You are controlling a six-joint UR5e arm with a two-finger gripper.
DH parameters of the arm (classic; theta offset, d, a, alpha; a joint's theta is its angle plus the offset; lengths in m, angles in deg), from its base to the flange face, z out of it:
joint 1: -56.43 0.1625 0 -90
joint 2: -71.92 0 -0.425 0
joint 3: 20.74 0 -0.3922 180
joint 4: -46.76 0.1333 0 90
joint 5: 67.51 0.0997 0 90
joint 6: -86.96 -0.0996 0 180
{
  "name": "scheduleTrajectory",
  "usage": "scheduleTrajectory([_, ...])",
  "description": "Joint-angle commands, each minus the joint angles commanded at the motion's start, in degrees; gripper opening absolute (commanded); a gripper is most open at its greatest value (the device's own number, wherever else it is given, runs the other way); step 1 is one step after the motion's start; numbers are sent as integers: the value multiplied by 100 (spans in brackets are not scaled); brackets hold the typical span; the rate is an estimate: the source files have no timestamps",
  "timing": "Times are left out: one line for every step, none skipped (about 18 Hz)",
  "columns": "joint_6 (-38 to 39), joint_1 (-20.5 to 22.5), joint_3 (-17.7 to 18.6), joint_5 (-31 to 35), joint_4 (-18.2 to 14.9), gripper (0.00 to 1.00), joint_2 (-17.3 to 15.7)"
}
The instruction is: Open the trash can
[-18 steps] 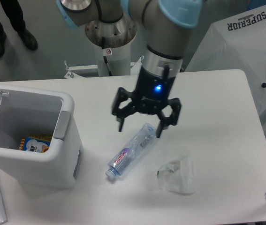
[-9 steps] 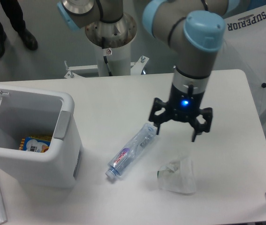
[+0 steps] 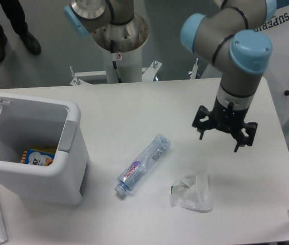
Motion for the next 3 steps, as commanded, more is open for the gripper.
scheduleTrajectory([-53,0,9,0,0,100,0])
scheduleTrajectory([-89,0,17,0,0,100,0])
scheduleTrajectory([-98,0,35,9,9,100,0])
